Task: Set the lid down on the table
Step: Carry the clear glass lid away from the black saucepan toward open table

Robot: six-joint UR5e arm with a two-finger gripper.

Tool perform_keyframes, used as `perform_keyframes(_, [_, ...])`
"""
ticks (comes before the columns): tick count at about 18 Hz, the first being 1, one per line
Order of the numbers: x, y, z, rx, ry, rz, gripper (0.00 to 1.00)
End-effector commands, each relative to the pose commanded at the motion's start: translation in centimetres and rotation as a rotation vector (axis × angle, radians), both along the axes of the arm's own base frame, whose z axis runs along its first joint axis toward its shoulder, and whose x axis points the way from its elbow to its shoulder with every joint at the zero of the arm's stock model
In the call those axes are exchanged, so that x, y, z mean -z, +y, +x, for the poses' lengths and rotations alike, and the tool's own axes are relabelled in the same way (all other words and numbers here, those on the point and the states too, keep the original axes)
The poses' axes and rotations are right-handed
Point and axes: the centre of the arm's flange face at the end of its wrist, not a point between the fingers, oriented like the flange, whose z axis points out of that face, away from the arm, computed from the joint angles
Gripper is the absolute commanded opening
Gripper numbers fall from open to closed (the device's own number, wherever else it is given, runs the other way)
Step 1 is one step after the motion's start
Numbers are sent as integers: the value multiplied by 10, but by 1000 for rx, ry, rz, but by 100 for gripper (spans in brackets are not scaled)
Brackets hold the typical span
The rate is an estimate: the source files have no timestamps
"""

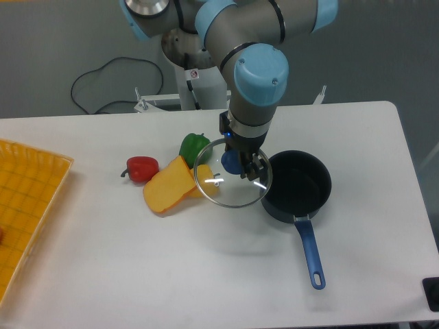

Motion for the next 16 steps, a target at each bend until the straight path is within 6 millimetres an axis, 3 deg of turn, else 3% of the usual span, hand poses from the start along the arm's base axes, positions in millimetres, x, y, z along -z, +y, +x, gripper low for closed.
perform_keyframes(12, [15,30,16,-70,20,2,43])
perform_keyframes(16, [26,52,29,-102,35,-13,43])
